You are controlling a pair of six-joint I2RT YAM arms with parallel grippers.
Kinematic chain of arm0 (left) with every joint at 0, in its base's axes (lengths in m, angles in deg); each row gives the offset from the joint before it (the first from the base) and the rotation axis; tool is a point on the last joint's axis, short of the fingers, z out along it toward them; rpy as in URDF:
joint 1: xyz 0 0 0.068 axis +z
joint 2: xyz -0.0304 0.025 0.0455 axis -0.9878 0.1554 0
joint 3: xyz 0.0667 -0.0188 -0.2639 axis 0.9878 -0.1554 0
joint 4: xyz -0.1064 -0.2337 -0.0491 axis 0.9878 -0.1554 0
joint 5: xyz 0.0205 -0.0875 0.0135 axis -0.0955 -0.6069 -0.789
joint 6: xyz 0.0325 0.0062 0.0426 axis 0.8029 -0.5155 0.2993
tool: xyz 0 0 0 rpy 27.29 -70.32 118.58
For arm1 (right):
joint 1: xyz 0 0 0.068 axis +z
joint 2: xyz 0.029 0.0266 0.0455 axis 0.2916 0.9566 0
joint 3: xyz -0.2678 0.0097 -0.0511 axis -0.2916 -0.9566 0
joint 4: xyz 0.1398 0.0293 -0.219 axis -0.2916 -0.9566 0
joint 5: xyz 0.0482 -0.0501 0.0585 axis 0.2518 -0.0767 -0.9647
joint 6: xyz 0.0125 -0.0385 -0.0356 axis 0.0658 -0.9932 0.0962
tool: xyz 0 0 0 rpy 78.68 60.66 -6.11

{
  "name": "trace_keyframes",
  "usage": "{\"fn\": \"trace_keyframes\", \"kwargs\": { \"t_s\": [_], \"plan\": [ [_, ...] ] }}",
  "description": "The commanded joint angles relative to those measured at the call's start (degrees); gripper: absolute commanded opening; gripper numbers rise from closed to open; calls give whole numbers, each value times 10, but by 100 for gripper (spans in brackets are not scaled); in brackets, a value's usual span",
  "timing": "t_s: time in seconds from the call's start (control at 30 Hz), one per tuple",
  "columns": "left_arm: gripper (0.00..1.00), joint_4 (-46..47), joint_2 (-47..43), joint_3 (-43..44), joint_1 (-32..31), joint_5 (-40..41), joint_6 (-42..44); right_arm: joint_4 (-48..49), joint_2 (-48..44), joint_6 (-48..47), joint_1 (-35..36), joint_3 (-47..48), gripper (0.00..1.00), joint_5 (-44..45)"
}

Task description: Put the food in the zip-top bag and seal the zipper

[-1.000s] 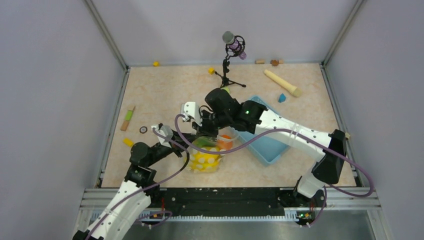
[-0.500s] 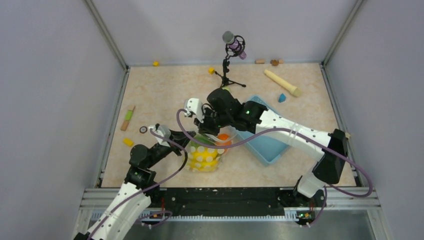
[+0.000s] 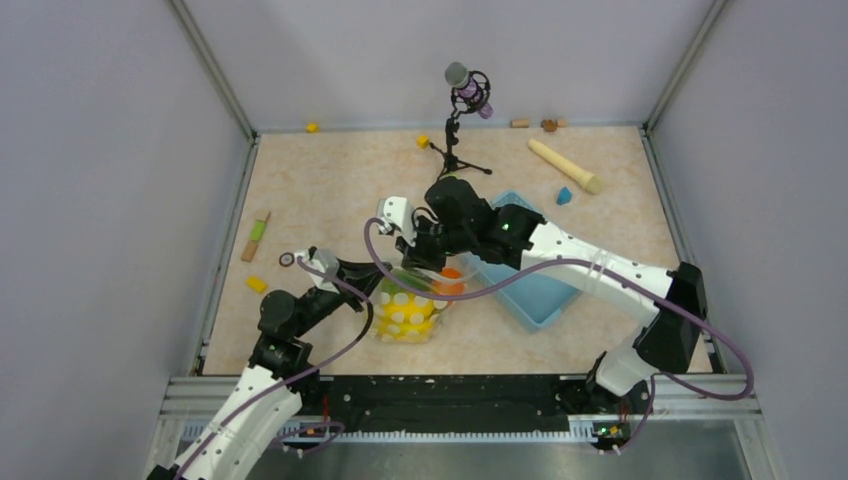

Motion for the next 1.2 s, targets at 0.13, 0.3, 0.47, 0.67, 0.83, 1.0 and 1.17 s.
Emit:
{"fn": "trace_keyframes", "kwargs": {
  "t_s": [0.13,0.3,0.47,0.67,0.83,1.0,1.17],
  "plan": [
    [5,33,29,20,13,-108,36,-87,-3,-41,-51,36,0,-118],
    [32,19,78,56,12,-143,42,-116,27,-57,-44,76,0,-140],
    [39,27,114,80,12,-183,46,-135,38,-69,-38,90,0,-128],
    [17,27,126,98,13,-203,54,-155,48,-88,-23,109,0,-118],
    [0,33,122,90,12,-169,47,-189,53,-113,-17,123,0,-72],
    [0,21,97,68,12,-75,43,-253,49,-145,-17,120,2,43],
    [0,33,84,50,12,-29,35,-290,44,-149,-18,101,5,66]
  ]
}}
